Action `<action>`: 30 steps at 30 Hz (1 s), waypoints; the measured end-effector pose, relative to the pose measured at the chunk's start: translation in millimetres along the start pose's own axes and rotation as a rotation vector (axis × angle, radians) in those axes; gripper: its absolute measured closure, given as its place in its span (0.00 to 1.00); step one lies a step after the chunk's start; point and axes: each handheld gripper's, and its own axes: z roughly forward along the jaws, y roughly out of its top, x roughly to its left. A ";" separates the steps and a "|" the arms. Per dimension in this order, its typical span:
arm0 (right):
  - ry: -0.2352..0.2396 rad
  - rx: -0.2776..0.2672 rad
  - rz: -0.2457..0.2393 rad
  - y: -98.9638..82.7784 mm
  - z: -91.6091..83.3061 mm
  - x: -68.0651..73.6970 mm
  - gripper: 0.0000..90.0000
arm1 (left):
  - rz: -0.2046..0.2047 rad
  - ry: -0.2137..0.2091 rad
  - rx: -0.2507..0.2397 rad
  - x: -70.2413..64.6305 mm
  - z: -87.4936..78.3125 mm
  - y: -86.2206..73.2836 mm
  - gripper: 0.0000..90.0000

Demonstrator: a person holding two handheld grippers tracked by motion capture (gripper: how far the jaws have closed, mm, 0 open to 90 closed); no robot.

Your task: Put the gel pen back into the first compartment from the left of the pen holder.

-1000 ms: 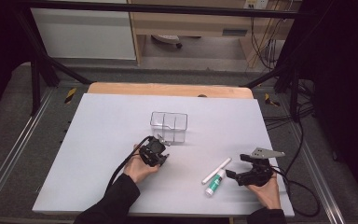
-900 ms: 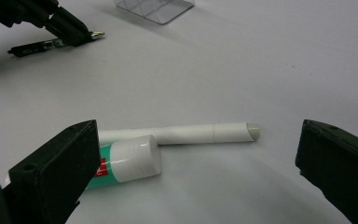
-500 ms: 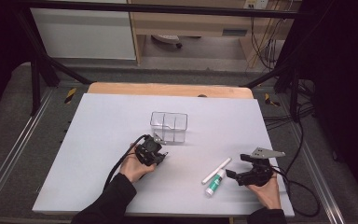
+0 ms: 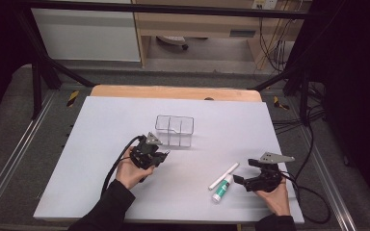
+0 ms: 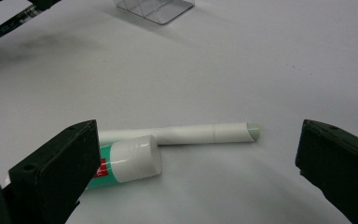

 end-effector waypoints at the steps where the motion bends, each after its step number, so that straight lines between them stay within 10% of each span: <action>1: 0.000 0.000 0.000 0.0 0.0 0.0 0.00 | -0.003 0.003 -0.011 0.4 -2.5 0.3 0.89; 30: -0.001 0.002 0.002 -0.1 0.2 0.1 0.00 | -0.057 0.087 -0.238 18.9 -55.8 36.3 0.89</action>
